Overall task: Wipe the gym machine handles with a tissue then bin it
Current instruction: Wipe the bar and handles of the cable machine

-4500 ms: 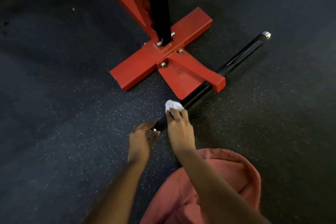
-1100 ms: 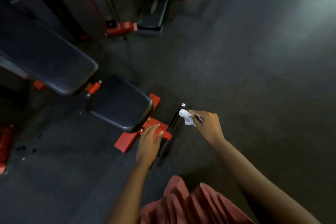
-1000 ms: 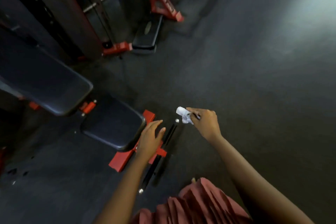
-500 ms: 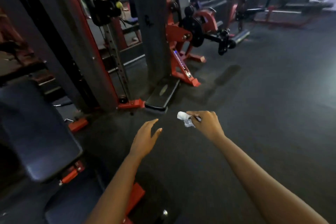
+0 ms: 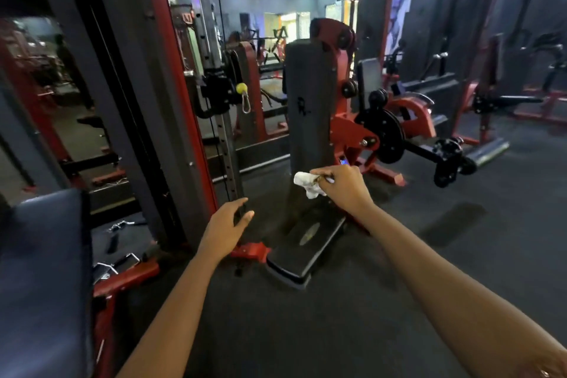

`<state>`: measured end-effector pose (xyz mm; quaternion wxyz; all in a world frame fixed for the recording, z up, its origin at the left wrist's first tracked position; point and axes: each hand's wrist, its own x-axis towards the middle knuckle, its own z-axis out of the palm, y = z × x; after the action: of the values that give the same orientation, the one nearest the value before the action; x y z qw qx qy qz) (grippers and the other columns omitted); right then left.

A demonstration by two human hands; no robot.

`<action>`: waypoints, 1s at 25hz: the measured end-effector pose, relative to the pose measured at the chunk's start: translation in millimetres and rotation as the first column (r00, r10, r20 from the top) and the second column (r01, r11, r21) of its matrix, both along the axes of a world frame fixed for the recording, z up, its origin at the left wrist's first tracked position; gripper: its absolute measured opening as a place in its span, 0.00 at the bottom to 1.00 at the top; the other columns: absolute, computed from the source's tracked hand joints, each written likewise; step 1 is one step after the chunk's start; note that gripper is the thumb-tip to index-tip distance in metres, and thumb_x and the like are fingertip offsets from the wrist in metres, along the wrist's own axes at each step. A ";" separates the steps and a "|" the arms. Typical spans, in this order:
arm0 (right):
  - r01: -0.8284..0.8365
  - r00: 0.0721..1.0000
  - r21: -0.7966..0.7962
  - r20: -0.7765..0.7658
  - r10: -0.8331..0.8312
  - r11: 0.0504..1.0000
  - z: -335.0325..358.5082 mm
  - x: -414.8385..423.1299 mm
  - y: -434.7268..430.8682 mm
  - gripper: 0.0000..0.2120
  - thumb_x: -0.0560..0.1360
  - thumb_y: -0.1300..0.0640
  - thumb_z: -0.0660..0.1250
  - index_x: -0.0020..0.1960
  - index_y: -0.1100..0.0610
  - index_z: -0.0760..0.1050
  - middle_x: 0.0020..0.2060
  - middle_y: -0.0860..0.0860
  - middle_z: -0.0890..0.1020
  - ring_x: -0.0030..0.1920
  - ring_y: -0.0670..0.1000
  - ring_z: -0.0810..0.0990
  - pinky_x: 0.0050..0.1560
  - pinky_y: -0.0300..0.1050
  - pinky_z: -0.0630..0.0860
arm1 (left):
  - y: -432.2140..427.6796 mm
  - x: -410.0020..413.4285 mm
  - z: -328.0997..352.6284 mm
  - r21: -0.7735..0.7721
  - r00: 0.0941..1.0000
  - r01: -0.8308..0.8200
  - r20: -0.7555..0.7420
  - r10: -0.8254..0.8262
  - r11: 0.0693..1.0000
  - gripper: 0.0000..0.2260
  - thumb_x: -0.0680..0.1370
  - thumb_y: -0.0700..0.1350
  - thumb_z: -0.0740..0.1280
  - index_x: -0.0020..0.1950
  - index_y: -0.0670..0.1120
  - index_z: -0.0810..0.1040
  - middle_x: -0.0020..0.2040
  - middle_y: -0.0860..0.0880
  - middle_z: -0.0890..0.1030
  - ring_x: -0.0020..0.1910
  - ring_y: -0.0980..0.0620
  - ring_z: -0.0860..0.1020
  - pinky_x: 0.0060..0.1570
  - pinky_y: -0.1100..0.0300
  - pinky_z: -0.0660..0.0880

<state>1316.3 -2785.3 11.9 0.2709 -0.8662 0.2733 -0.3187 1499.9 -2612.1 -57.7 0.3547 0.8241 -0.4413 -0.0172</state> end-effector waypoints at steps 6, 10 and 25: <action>-0.017 0.992 0.076 0.125 0.008 0.997 34.9 101.6 -136.6 0.12 0.74 0.62 0.64 0.56 0.58 0.80 0.48 0.54 0.84 0.49 0.48 0.81 0.48 0.35 0.74 | -116.3 85.3 52.4 -0.149 0.982 -0.162 -0.117 0.146 0.975 0.20 0.78 0.50 0.63 0.68 0.46 0.70 0.64 0.46 0.75 0.62 0.50 0.74 0.59 0.61 0.68; -0.076 0.984 0.085 0.167 0.061 0.993 44.8 184.8 -208.8 0.12 0.74 0.61 0.64 0.55 0.56 0.80 0.48 0.52 0.84 0.44 0.44 0.79 0.38 0.26 0.70 | -185.1 146.1 75.0 -0.235 0.953 -0.274 -0.200 0.229 0.933 0.19 0.79 0.51 0.62 0.68 0.47 0.70 0.62 0.48 0.77 0.60 0.51 0.75 0.51 0.67 0.69; -0.541 0.819 0.651 0.552 0.157 0.532 8.7 510.0 -249.7 0.12 0.73 0.58 0.66 0.54 0.46 0.80 0.45 0.45 0.83 0.46 0.43 0.79 0.52 0.41 0.76 | -279.9 400.5 130.6 -0.377 0.699 -0.712 -0.301 0.648 0.593 0.17 0.78 0.50 0.63 0.66 0.47 0.72 0.58 0.48 0.79 0.49 0.56 0.74 0.46 0.65 0.67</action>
<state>1826.2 -3034.9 20.6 0.7343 -0.6018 0.1331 -0.2844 1900.4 -2892.0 72.9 0.5493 0.8158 -0.0585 0.1715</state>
